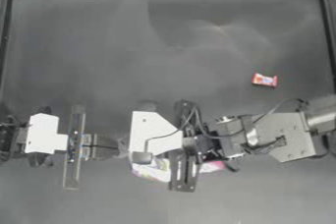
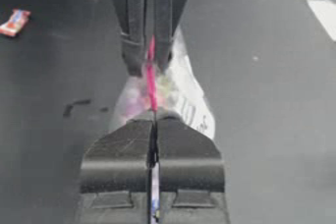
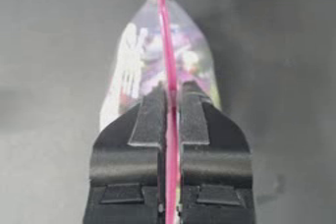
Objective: Put candy in bag
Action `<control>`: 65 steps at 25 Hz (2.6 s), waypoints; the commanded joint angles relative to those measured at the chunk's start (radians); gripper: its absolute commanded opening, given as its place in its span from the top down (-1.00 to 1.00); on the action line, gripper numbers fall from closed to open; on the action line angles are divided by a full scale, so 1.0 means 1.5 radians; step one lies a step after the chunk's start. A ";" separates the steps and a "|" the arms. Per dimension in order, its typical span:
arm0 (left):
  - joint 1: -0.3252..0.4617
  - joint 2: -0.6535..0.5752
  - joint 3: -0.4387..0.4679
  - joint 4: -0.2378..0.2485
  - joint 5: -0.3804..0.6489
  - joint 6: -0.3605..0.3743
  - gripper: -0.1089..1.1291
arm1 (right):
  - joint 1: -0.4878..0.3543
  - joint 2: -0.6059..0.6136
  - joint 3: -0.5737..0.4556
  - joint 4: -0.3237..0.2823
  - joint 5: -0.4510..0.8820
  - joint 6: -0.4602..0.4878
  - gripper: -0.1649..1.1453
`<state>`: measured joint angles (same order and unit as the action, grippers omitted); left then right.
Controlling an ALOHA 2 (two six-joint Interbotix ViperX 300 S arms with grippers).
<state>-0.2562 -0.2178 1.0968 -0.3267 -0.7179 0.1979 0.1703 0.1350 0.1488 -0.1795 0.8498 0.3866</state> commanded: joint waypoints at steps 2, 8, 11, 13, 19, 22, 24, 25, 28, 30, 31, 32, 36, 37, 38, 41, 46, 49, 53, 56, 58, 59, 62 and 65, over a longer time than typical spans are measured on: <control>-0.004 -0.040 -0.002 0.001 -0.003 0.001 0.62 | 0.010 -0.034 0.013 0.004 0.008 0.016 0.44; -0.004 -0.039 -0.003 0.001 -0.003 0.001 0.62 | 0.019 -0.050 0.031 0.005 0.010 0.034 0.44; -0.004 -0.038 -0.002 0.001 -0.003 0.001 0.62 | 0.025 -0.058 0.043 0.004 0.011 0.046 0.44; -0.004 -0.038 -0.002 0.001 -0.003 0.001 0.62 | 0.027 -0.064 0.050 0.004 0.012 0.054 0.44; -0.004 -0.037 -0.003 0.001 -0.003 0.001 0.62 | 0.036 -0.080 0.071 -0.001 0.012 0.076 0.44; -0.004 -0.037 -0.003 0.001 -0.003 0.001 0.62 | 0.038 -0.087 0.077 0.000 0.012 0.082 0.44; -0.004 -0.037 -0.003 0.001 -0.002 0.001 0.62 | 0.040 -0.091 0.082 0.001 0.012 0.086 0.44; -0.004 -0.037 -0.002 0.001 -0.002 0.001 0.62 | 0.041 -0.093 0.084 0.000 0.012 0.087 0.44; -0.004 -0.034 -0.002 0.001 -0.002 0.000 0.62 | 0.043 -0.100 0.091 0.004 0.013 0.088 0.45; -0.004 -0.032 -0.002 0.001 -0.002 0.000 0.62 | 0.044 -0.105 0.097 0.004 0.013 0.092 0.44; -0.004 -0.031 -0.002 0.001 -0.002 0.000 0.62 | 0.045 -0.109 0.102 0.003 0.013 0.098 0.45; -0.004 -0.030 -0.002 0.001 -0.002 0.000 0.62 | 0.045 -0.112 0.106 0.001 0.013 0.102 0.45; -0.004 -0.028 -0.003 0.001 -0.002 0.000 0.62 | 0.051 -0.131 0.126 -0.002 0.012 0.122 0.45; -0.004 -0.028 -0.002 0.001 -0.002 0.000 0.62 | 0.052 -0.135 0.131 -0.002 0.009 0.125 0.45; -0.004 -0.028 -0.002 0.001 -0.002 0.000 0.62 | 0.053 -0.138 0.135 -0.003 0.009 0.128 0.45; -0.004 -0.028 -0.003 0.001 -0.002 0.000 0.62 | 0.054 -0.147 0.145 -0.003 0.009 0.135 0.45; -0.004 -0.028 -0.004 0.001 -0.002 0.000 0.62 | 0.059 -0.157 0.161 -0.003 0.008 0.141 0.45; -0.005 -0.022 -0.005 0.001 -0.001 -0.001 0.62 | 0.062 -0.165 0.167 -0.003 0.008 0.146 0.45; -0.004 -0.014 -0.009 0.000 -0.001 -0.001 0.62 | 0.067 -0.175 0.180 -0.003 0.008 0.159 0.45; -0.004 -0.012 -0.009 0.001 -0.002 -0.001 0.62 | 0.074 -0.185 0.192 -0.003 0.007 0.174 0.45; -0.004 -0.012 -0.010 0.001 -0.002 -0.001 0.62 | 0.076 -0.192 0.204 -0.003 0.007 0.184 0.45; -0.004 -0.012 -0.010 0.001 -0.001 -0.002 0.62 | 0.078 -0.196 0.209 -0.003 0.006 0.187 0.46; -0.004 -0.012 -0.009 0.001 -0.001 -0.002 0.62 | 0.082 -0.206 0.222 -0.005 -0.004 0.199 0.48; -0.004 -0.011 -0.008 0.000 -0.002 -0.002 0.62 | 0.086 -0.213 0.236 -0.005 -0.014 0.211 0.48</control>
<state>-0.2577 -0.2163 1.0845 -0.3267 -0.7164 0.1963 0.2777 -0.1488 0.4924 -0.1917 0.8237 0.6918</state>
